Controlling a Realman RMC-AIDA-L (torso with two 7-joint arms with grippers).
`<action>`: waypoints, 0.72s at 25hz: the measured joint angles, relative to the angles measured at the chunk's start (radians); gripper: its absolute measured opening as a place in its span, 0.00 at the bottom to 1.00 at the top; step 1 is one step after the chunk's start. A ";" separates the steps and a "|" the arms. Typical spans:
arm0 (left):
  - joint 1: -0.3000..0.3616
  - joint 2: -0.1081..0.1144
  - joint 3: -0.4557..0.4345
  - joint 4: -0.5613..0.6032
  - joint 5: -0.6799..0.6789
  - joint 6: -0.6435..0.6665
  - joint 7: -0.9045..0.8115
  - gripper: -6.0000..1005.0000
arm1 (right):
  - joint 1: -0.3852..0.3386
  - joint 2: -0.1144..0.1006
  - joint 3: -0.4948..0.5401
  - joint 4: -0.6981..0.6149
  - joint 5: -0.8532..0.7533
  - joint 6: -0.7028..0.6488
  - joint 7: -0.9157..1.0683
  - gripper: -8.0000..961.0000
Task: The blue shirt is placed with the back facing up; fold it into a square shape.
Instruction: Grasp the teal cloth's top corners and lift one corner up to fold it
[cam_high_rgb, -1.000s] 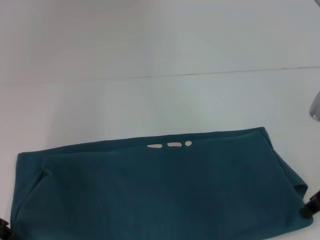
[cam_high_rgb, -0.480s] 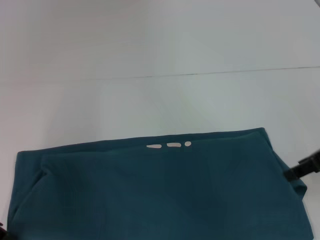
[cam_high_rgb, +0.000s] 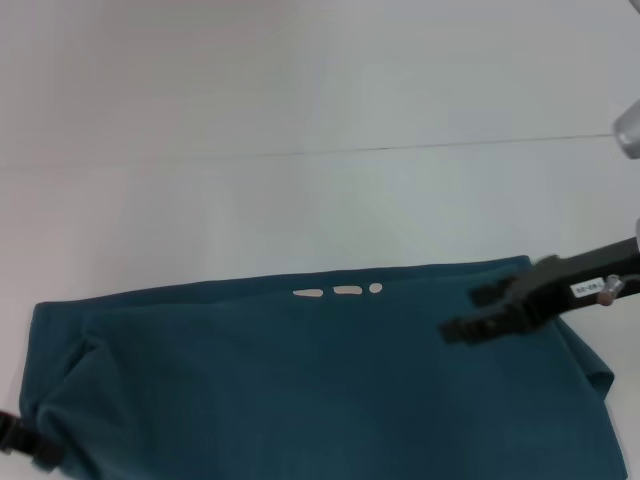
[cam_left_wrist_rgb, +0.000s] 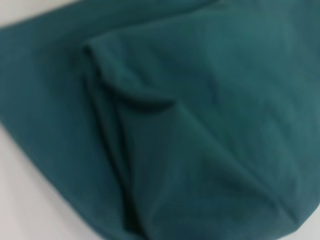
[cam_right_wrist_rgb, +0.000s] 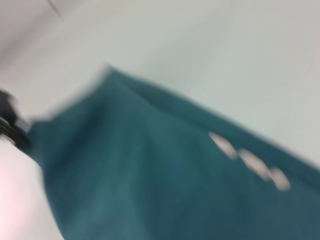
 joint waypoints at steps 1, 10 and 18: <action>0.000 0.002 -0.016 -0.001 -0.017 0.005 0.005 0.06 | -0.022 0.000 -0.011 0.004 0.067 0.022 -0.028 0.90; -0.001 0.035 -0.102 -0.031 -0.139 0.023 0.025 0.06 | -0.127 -0.002 -0.014 0.281 0.420 0.135 -0.438 0.63; -0.011 0.065 -0.174 -0.070 -0.252 0.028 0.022 0.06 | -0.127 0.005 -0.031 0.658 0.630 0.314 -0.843 0.45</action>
